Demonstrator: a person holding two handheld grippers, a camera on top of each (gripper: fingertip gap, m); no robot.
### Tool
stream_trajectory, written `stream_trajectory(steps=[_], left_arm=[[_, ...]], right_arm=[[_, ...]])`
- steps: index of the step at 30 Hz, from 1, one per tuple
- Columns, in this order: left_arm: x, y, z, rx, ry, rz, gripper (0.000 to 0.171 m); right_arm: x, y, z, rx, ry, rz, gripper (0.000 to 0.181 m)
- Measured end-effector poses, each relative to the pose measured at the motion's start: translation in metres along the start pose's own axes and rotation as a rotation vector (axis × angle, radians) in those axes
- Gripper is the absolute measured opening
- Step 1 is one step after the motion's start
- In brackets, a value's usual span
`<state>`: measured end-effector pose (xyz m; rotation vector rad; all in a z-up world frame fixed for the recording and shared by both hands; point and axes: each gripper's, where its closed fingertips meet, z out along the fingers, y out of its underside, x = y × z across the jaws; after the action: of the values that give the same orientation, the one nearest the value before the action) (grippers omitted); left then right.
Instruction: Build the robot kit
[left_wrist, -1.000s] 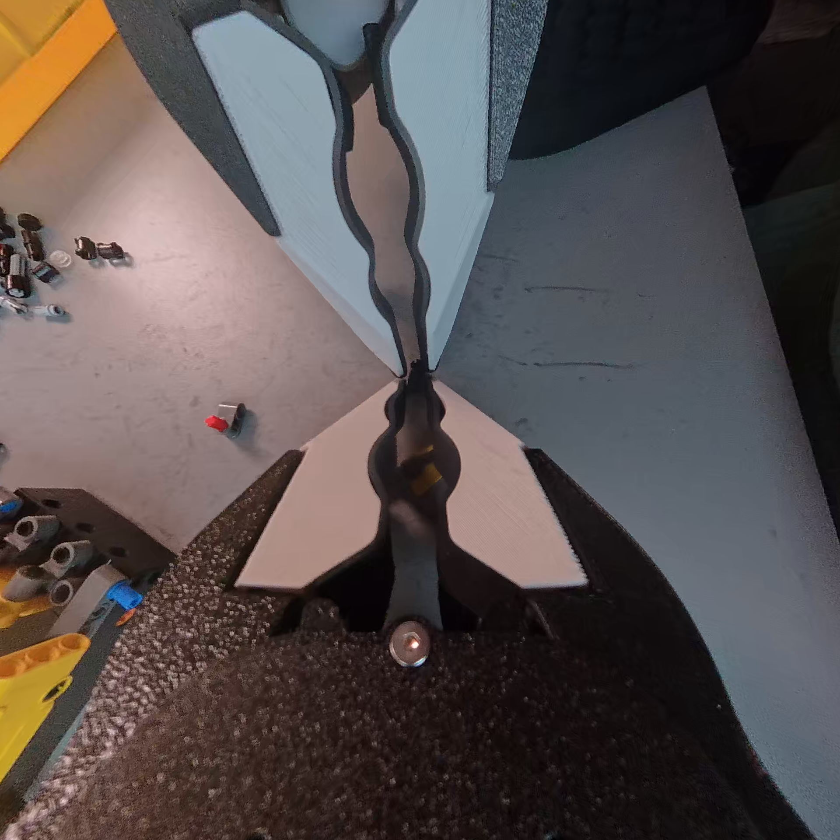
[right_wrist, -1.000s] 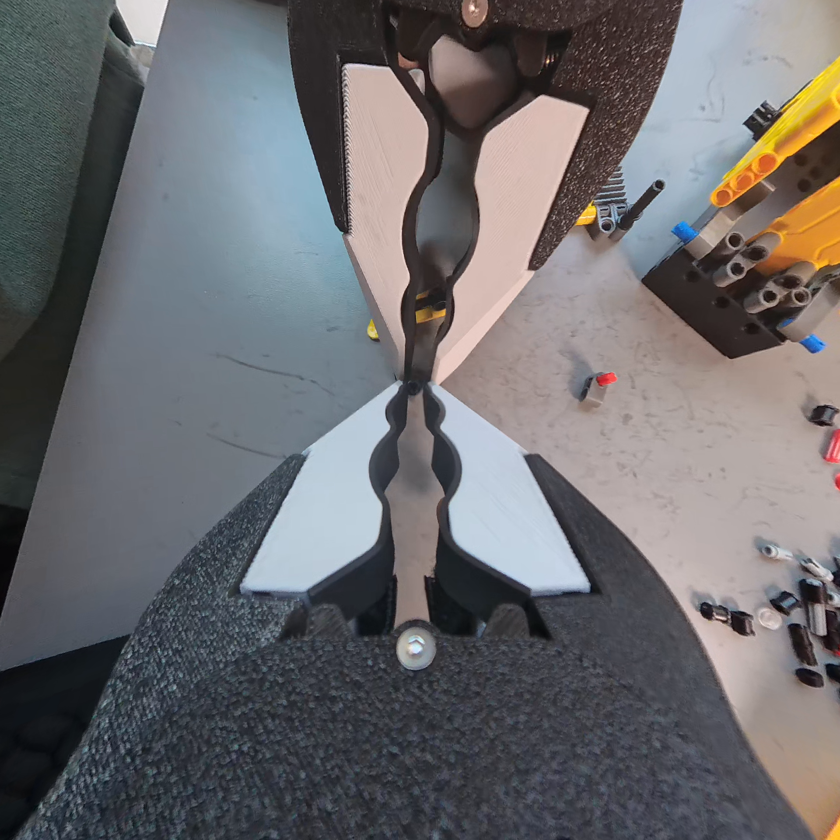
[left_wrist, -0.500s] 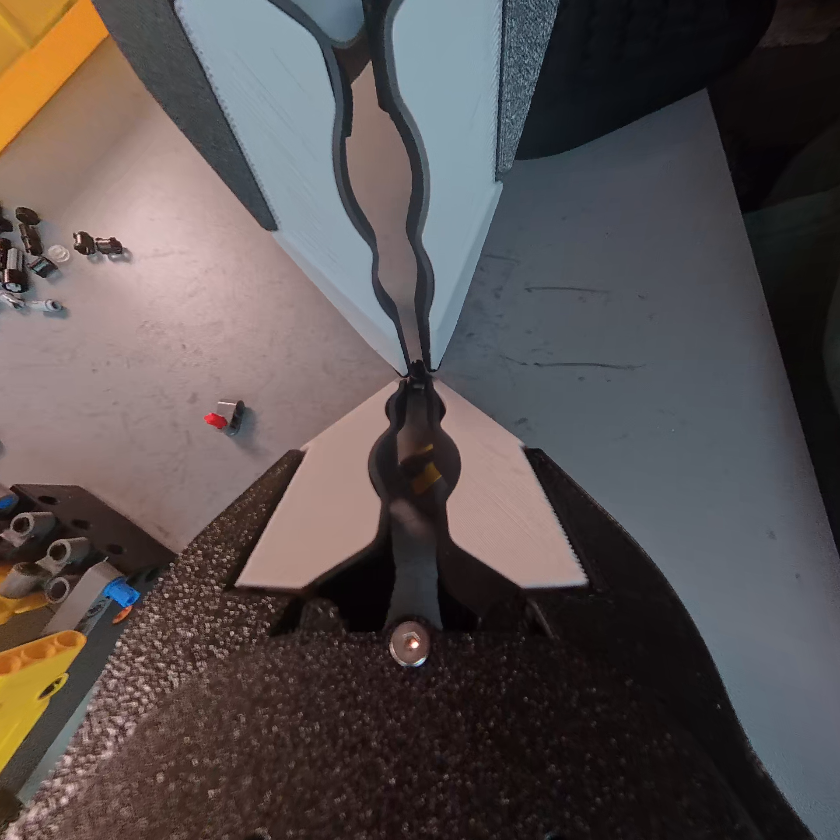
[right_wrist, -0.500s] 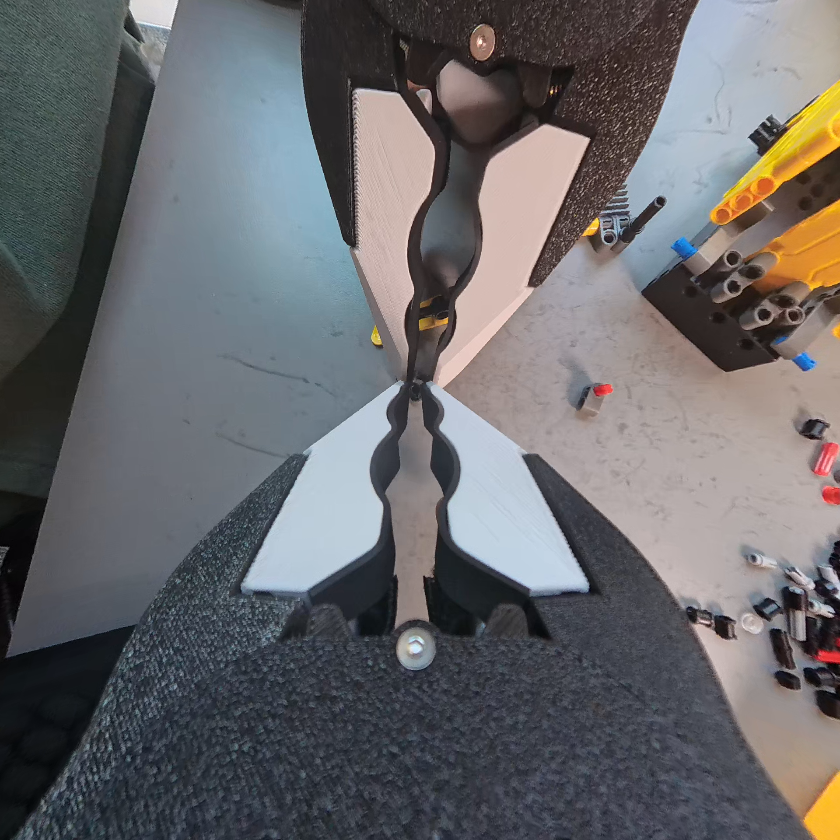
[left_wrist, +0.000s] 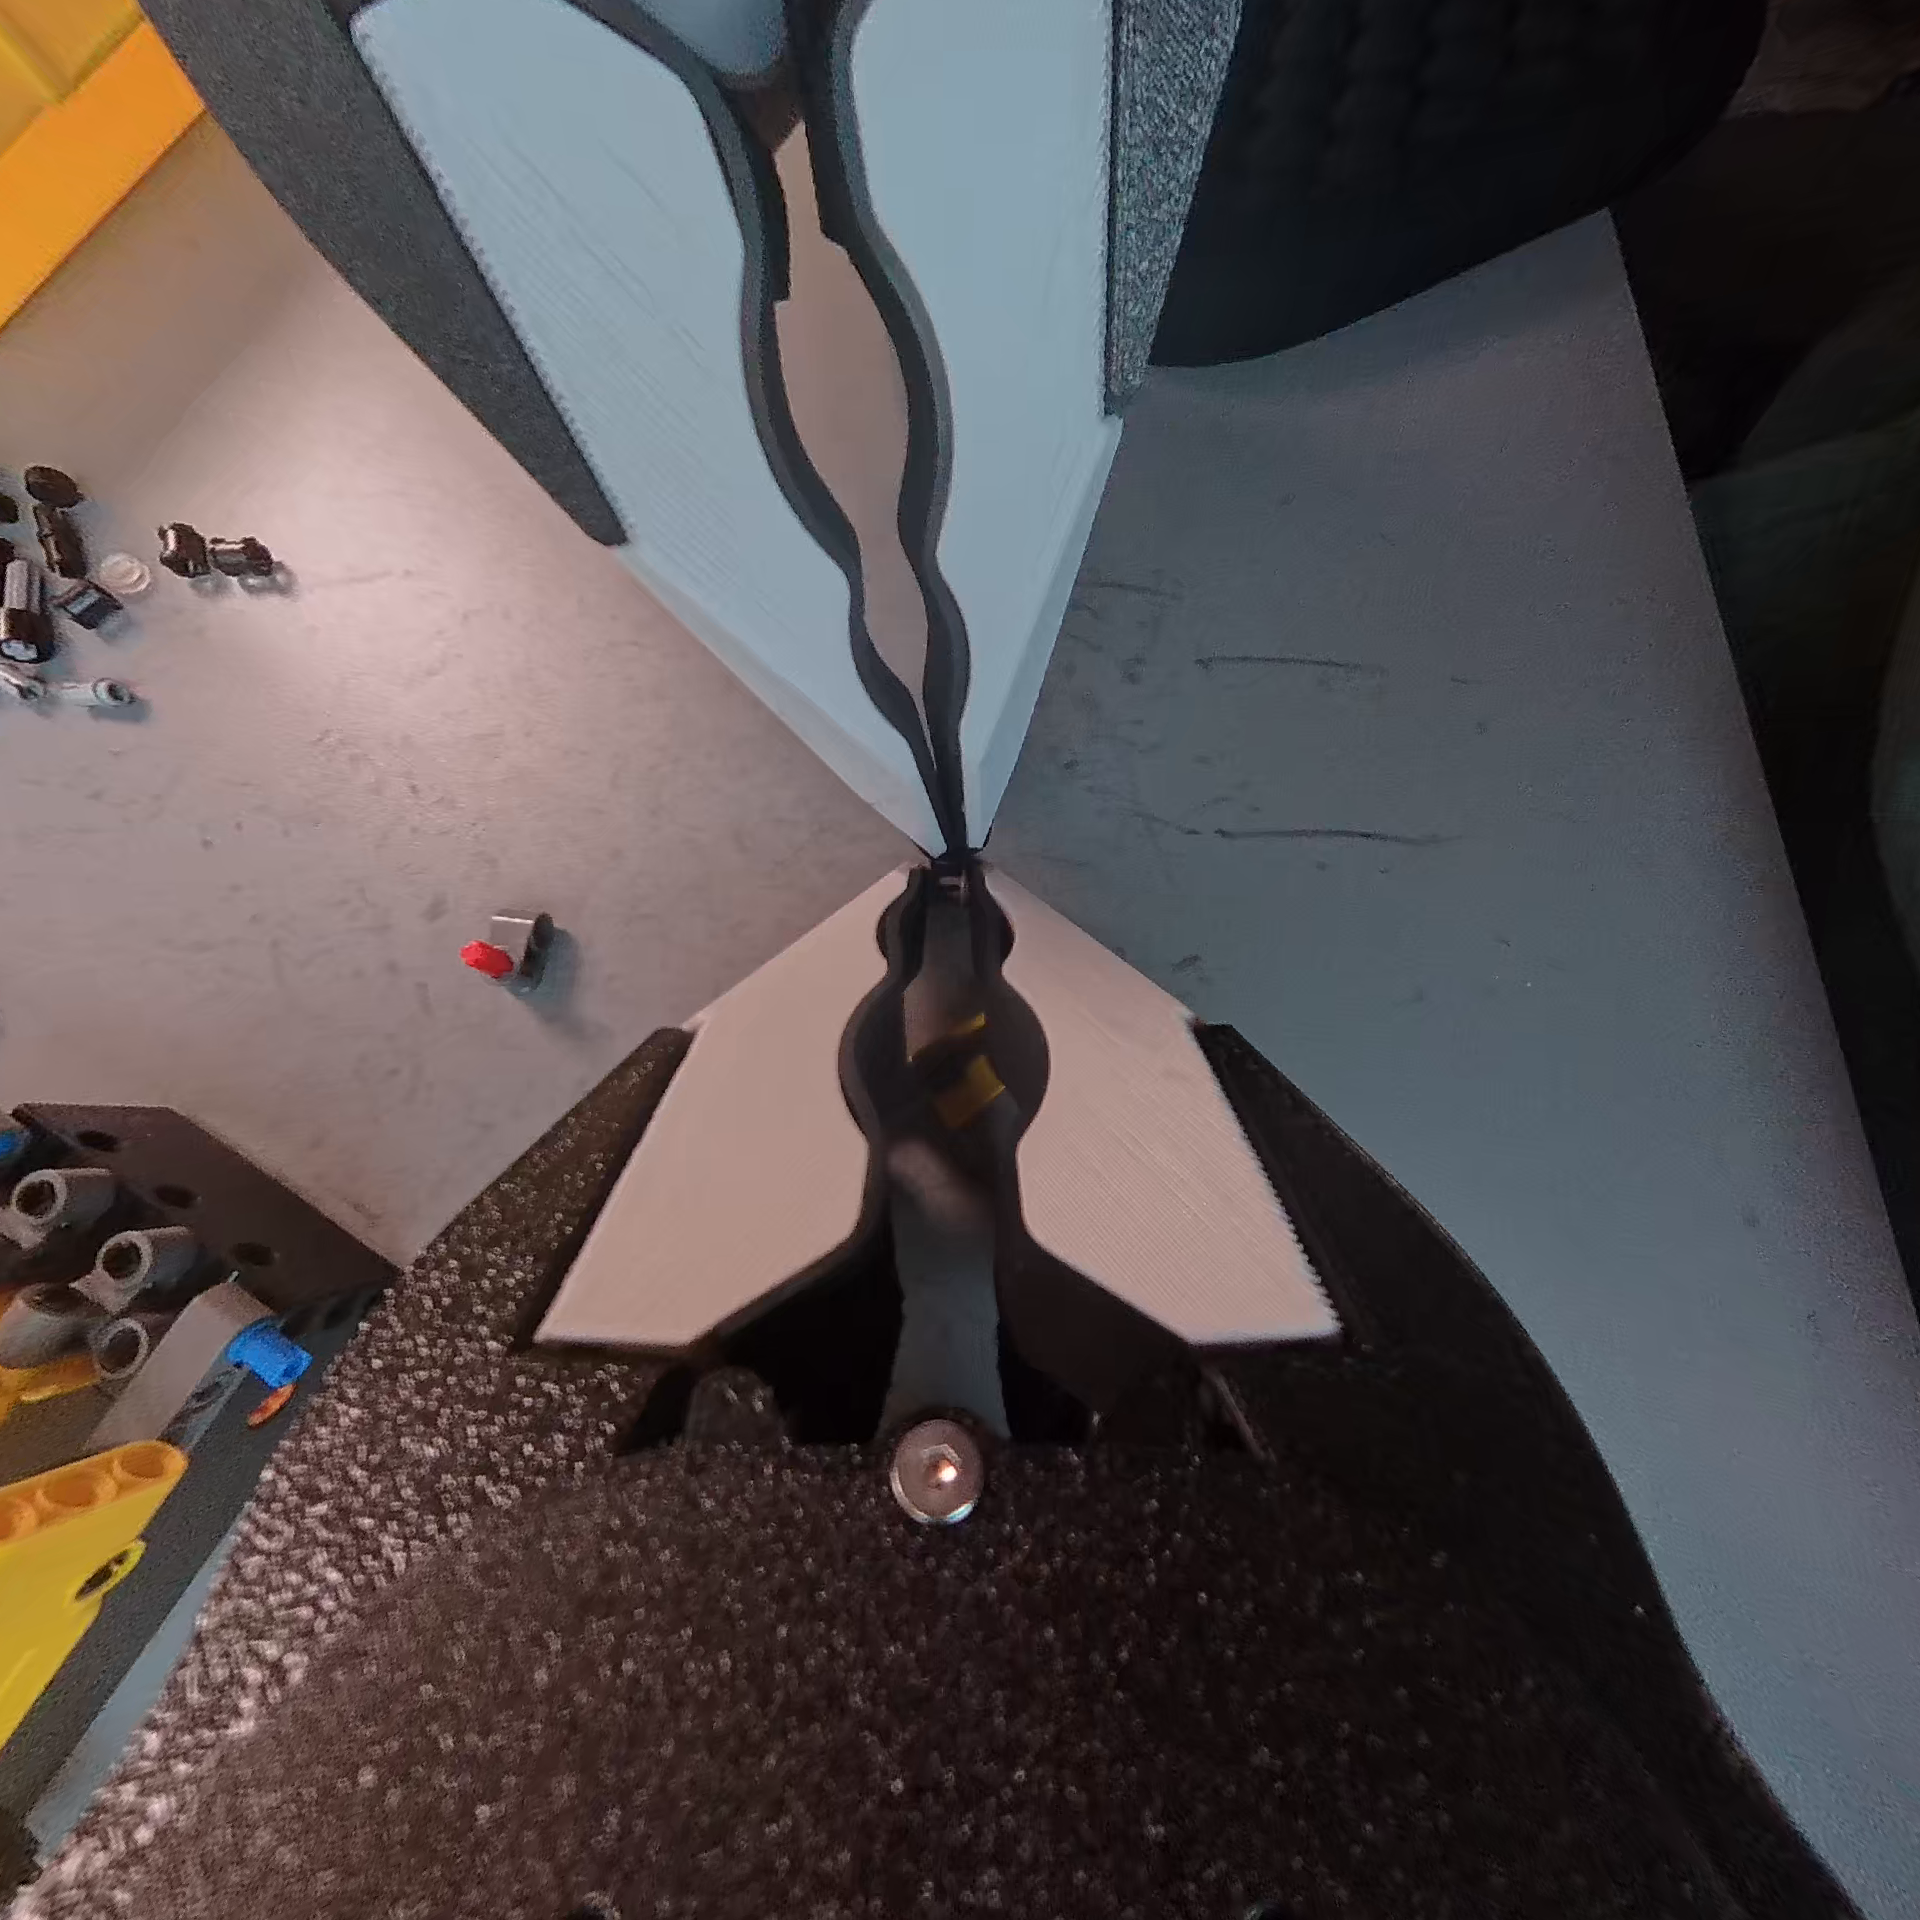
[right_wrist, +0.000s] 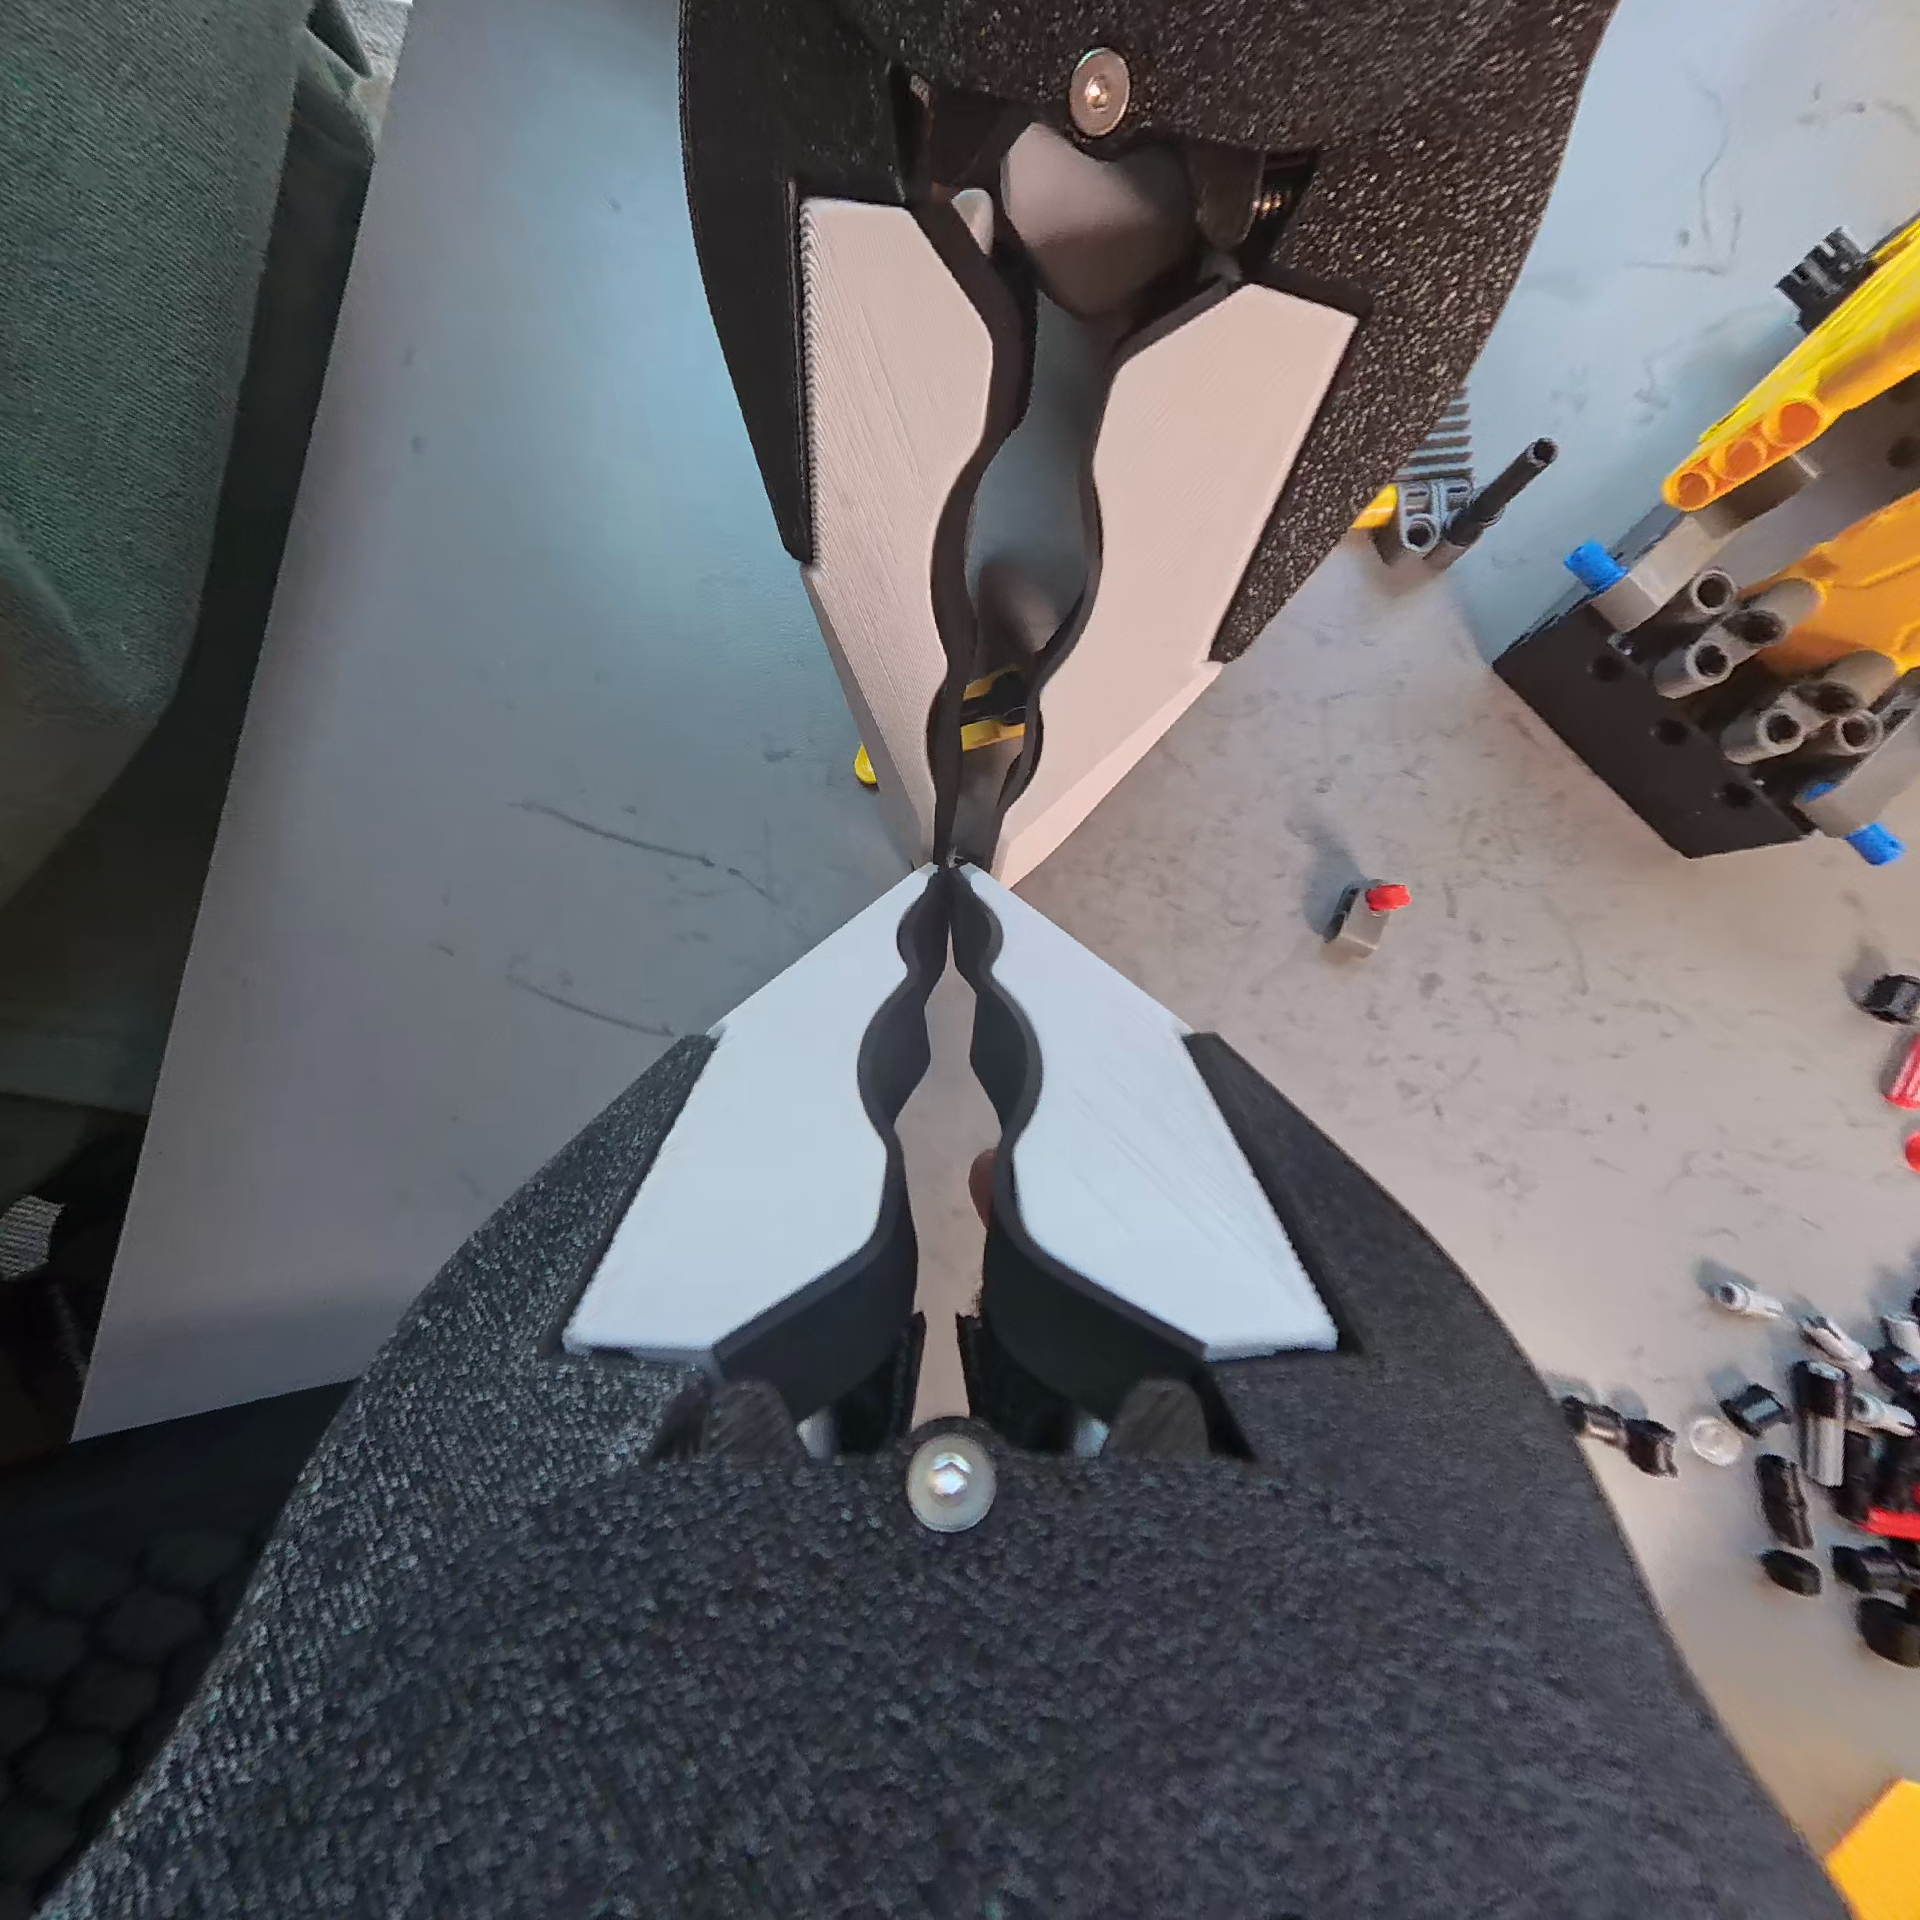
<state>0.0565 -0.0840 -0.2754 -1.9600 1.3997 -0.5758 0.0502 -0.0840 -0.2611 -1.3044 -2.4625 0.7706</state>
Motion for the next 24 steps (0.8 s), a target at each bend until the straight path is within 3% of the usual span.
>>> stream_trajectory(steps=[1, 8, 14, 20, 24], left_arm=[[0.0, 0.0, 0.0, 0.0, 0.001, -0.001, 0.007], [-0.001, 0.0, -0.001, 0.006, 0.011, -0.043, 0.007], [-0.014, -0.009, -0.018, 0.129, 0.045, -0.219, 0.007], [-0.018, -0.03, -0.045, 0.353, 0.27, -0.444, 0.007], [-0.005, -0.033, -0.055, 0.384, 0.364, -0.458, 0.007]], right_arm=[[0.0, 0.0, 0.0, 0.009, -0.006, 0.007, 0.0], [0.001, -0.002, -0.001, 0.109, -0.038, 0.026, 0.0], [0.019, -0.034, -0.034, 0.51, -0.101, 0.088, 0.017], [0.026, -0.05, -0.049, 0.517, -0.067, 0.009, 0.024], [0.019, -0.049, -0.043, 0.44, 0.037, -0.109, 0.029]])
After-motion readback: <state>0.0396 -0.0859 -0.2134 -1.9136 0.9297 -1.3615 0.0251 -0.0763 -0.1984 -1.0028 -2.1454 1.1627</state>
